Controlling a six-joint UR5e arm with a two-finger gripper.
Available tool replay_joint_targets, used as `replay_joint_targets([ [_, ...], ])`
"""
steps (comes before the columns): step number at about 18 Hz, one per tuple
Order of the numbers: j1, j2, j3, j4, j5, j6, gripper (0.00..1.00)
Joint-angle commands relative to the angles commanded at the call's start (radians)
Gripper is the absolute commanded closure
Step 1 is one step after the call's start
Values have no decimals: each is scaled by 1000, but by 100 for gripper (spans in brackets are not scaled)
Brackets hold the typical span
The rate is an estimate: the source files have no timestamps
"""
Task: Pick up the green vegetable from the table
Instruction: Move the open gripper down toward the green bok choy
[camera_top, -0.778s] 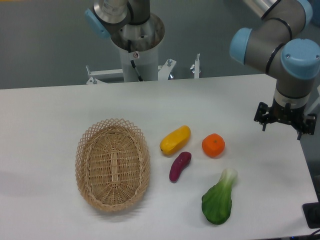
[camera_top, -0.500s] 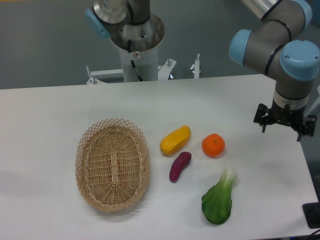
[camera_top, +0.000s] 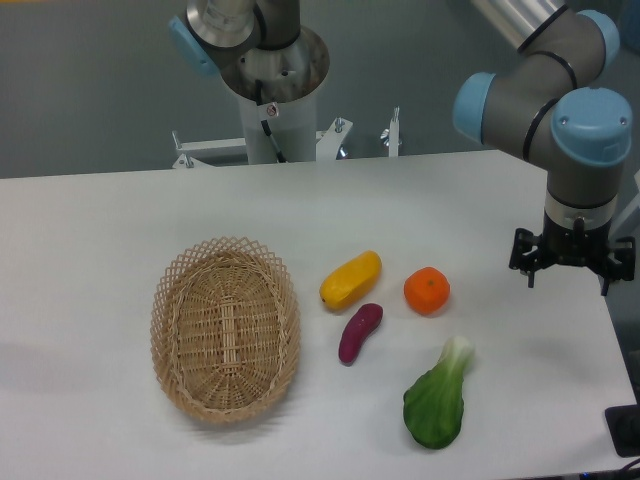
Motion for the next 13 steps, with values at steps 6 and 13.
replay_joint_targets([
  [6,-29,-41,-31,152,2,-147,0],
  [13,-83,-117,-3,192,18,-144,0],
])
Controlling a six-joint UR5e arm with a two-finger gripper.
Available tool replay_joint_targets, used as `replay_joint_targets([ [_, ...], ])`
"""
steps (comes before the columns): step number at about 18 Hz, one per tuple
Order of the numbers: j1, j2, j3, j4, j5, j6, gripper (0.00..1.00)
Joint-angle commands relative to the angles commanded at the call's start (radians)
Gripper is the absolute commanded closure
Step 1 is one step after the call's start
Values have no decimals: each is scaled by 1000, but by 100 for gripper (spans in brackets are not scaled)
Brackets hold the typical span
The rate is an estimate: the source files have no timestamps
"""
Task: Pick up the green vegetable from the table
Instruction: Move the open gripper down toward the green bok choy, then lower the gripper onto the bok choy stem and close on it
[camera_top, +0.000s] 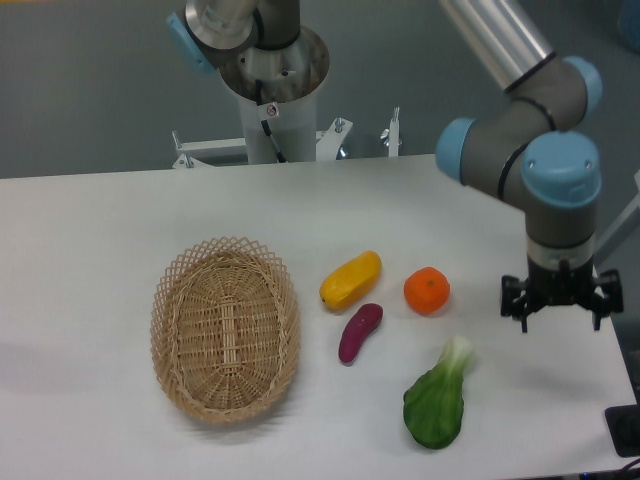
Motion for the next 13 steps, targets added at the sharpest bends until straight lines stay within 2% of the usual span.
replay_joint_targets([
  [3,-14,-6,-6,-14,-5,52,0],
  [5,-15,0,-23,-38,-32,133,0],
  [7,-15,3,-26,-90,-86,250,0],
  [9,-15,15,-49,-161,-94,290,0],
  [11,-21,24,-84,-169,-98,310,0],
  [13,-51,11,-116,-153,-91,307,0],
])
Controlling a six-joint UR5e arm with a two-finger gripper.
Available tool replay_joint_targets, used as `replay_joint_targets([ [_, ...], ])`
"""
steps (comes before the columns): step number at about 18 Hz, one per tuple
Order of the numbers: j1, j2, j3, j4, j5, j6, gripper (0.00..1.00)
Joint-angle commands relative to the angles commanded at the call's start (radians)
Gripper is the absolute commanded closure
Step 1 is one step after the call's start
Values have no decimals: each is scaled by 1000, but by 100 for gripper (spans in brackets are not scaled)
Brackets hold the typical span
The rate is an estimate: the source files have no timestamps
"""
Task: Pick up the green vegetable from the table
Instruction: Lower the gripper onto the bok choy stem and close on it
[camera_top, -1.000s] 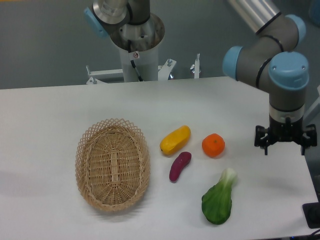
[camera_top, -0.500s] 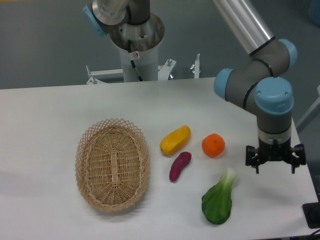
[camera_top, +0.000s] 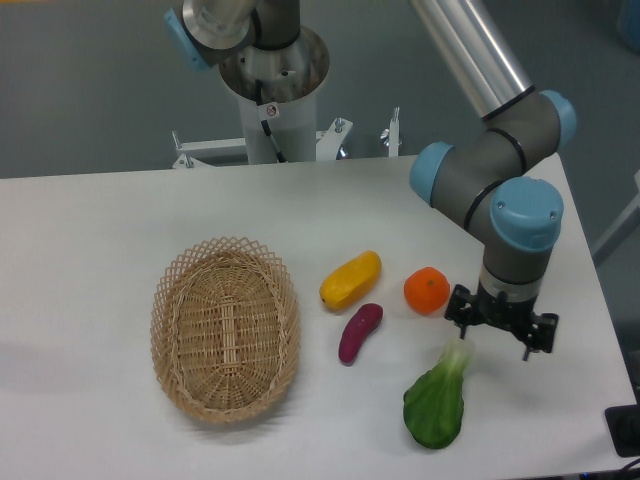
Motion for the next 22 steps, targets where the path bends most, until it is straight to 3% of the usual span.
replay_joint_targets([
  [8,-2,-31,-11,45,-2,3,0],
  [11,-2,-52,-22,101,0,8,0],
  [17,-2,-51,-45,115,0,11,1],
  [20,0,-41,-46,114,-2,12,41],
  [22,0,-40,-45,114,-2,11,49],
])
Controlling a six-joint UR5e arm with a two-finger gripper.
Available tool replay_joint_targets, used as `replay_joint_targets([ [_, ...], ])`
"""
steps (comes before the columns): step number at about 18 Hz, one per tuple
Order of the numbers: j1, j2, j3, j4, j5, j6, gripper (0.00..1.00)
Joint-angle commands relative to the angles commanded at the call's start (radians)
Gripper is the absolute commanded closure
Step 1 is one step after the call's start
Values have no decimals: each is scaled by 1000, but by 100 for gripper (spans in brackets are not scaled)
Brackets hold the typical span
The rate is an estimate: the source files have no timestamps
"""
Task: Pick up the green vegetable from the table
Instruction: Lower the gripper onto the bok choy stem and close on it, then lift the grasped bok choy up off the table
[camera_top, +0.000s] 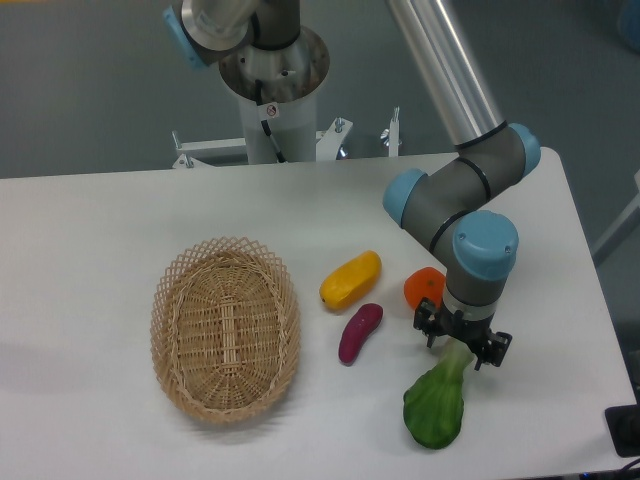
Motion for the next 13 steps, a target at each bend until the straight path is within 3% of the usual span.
replay_joint_targets([
  [2,2,2,0,2,0,0,60],
  [5,2,6,6,5,0,-2,61],
  [6,2,6,8,9,0,-2,66],
  [13,17,57,17,12,-9,-2,67],
])
